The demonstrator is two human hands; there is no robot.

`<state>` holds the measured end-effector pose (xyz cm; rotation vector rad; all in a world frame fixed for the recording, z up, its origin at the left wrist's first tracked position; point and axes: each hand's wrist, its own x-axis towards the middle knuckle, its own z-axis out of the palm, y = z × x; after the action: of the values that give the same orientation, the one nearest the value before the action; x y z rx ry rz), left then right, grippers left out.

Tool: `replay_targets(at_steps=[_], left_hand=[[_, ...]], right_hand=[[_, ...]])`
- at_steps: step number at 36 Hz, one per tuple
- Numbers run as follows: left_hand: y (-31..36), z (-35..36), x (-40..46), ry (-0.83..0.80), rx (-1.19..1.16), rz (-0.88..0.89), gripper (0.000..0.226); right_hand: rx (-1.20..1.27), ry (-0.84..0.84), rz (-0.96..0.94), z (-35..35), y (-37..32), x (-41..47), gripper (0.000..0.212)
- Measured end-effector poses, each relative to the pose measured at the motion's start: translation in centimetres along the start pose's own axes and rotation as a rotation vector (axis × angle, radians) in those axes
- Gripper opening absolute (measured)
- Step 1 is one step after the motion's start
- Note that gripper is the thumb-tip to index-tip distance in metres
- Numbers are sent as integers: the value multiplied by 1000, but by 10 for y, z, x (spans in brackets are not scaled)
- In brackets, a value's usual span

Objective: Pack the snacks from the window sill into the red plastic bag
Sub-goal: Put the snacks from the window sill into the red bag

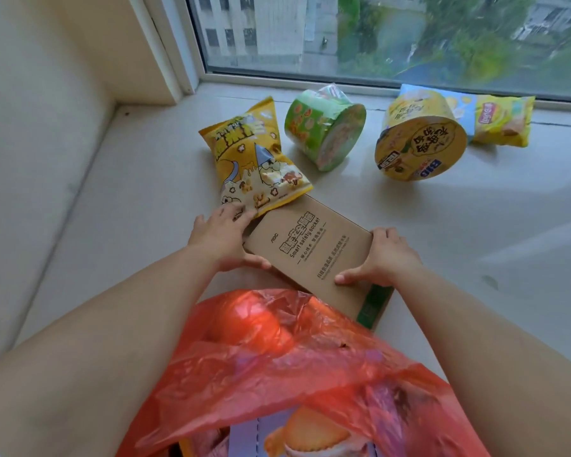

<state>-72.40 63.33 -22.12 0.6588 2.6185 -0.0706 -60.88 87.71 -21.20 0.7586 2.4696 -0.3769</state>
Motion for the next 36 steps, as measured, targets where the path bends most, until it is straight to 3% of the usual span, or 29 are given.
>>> replay_targets(at_steps=[7,13,22,30,36], left_hand=[[13,21,6,5,-124,-12,112],[18,17,11,0,-7,2,107],[18,11,13,-36,3,11,112],[17,5,18,-46,-40,19,93],[20,-1,32,76,-75,-163,99]], right_hand=[[122,-98,-6,-2,0,17,99],[406,-284,47,-13,7,34,69],[491,-452,108,-28,0,29,66],[428,-288,77,-13,9,24,64],[505,-203,120,-10,38,27,60]])
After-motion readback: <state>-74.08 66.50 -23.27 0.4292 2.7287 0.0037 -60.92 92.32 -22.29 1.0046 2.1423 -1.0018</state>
